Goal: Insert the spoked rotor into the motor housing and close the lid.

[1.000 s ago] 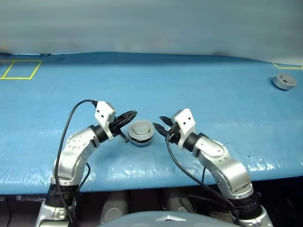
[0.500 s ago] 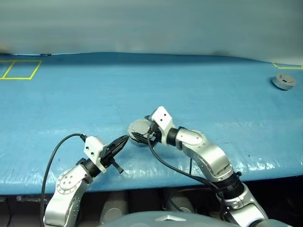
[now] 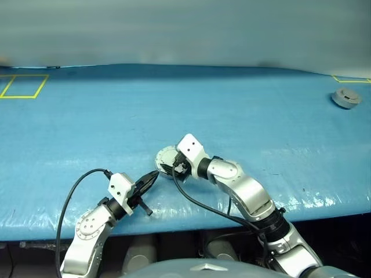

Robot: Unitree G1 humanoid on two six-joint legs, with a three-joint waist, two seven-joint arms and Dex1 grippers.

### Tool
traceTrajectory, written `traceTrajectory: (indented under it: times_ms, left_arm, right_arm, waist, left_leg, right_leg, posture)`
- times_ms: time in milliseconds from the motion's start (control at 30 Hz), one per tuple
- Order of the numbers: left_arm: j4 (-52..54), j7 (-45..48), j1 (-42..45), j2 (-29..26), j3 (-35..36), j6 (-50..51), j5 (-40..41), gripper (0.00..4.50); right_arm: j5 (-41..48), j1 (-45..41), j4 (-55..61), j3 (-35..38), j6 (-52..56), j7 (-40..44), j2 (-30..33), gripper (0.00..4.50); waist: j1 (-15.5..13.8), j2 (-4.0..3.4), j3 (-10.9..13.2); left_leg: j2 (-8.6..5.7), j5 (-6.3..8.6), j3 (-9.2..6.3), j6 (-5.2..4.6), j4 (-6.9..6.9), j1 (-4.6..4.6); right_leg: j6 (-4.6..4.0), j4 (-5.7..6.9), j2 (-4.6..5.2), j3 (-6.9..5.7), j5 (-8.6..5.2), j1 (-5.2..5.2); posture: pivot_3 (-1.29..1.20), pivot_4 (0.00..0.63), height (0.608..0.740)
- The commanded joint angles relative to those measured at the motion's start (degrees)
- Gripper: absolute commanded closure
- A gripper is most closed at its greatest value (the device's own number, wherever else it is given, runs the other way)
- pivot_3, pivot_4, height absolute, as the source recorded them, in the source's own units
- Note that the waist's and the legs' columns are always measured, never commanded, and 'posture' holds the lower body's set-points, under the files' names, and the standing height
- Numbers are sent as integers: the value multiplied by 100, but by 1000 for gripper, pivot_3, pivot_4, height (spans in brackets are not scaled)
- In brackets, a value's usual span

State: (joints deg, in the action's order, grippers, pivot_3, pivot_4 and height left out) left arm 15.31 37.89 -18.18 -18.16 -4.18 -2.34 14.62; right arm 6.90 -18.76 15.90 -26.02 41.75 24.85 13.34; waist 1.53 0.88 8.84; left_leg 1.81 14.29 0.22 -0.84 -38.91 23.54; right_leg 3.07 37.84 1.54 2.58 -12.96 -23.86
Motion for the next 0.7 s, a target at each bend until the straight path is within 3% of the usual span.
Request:
traceTrajectory:
  times_ms: [33,133,700]
  left_arm:
    - [-28,-14,-40,-13,62,-237,15,4500]
    - [-52,-56,-79,-13,82,-274,12,4500]
    - [-130,-247,-187,41,118,-391,-4,4500]
  right_arm:
    - [-35,-9,107,91,1,-40,-59,650]
    - [-29,-1,153,83,27,-41,-91,1483]
    - [-172,156,213,-218,111,-301,-504,1481]
  waist:
    - [1,-1,1]
    - [3,-1,1]
    - [50,-1,0]
  left_leg:
    - [8,0,1,0,0,0]
    - [22,0,3,0,1,0]
    - [27,0,15,0,15,16]
  right_leg:
    - [0,0,1,0,0,-1]
    - [0,-2,0,-1,0,-2]
    - [-4,-1,0,3,0,-49]
  posture:
    - [0,150,740]
    - [0,150,740]
    - [0,150,740]
